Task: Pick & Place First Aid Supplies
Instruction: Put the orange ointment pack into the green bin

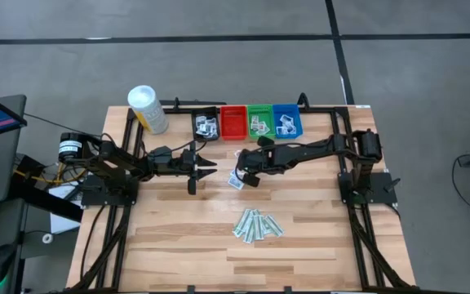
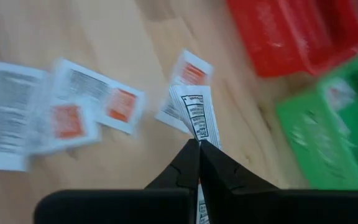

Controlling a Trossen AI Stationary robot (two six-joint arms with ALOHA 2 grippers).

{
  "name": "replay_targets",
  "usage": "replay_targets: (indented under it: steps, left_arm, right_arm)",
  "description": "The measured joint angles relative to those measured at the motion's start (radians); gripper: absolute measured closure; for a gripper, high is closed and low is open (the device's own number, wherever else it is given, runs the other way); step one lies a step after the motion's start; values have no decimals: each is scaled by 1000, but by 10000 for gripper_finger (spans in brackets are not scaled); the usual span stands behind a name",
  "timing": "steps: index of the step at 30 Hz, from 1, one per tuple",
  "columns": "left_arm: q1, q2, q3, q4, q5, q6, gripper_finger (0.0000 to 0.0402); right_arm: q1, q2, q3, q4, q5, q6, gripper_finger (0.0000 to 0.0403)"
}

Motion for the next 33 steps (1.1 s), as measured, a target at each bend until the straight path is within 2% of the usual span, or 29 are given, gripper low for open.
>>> replay_targets:
  steps: [2,4,11,18,23,29,33]
  left_arm:
    - [0,0,0,0,0,0,300]
    - [0,0,0,0,0,0,300]
    - [0,0,0,0,0,0,300]
    - [0,0,0,0,0,0,300]
    - [0,0,0,0,0,0,300]
    - [0,0,0,0,0,0,300]
    - [0,0,0,0,0,0,300]
  right_arm:
    - [6,0,0,-41,48,24,400]
    - [11,0,-1,-42,32,19,400]
    - [47,0,-1,58,-302,-46,400]
    - [50,0,-1,69,-435,-20,400]
    - [18,10,-2,18,-429,4,400]
    - [-33,10,-22,-11,-294,72,400]
    - [-51,10,-54,2,-280,82,397]
